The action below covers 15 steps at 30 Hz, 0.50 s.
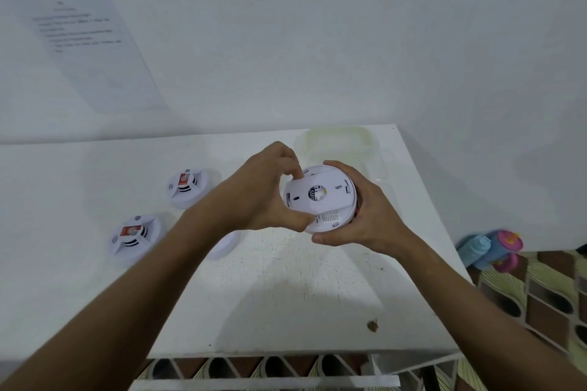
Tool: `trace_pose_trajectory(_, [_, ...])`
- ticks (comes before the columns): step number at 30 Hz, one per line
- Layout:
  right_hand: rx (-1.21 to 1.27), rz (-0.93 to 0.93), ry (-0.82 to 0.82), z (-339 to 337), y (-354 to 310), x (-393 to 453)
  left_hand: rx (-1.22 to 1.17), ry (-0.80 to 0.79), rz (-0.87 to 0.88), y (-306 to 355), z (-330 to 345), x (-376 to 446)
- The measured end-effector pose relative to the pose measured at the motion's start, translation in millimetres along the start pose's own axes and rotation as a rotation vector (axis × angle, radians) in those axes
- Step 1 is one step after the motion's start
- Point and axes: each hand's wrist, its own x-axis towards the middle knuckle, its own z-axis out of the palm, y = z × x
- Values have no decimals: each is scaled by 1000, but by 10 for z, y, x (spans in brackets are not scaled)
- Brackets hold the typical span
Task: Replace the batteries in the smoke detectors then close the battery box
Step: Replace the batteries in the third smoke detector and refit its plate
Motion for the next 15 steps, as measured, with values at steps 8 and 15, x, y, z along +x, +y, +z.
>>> trace_pose_trajectory(8, [65, 99, 6, -291, 116, -219, -124, 147, -235, -401, 267, -355])
trace_pose_trajectory(15, [47, 176, 10, -464, 216, -399, -103, -73, -350, -598, 919, -608])
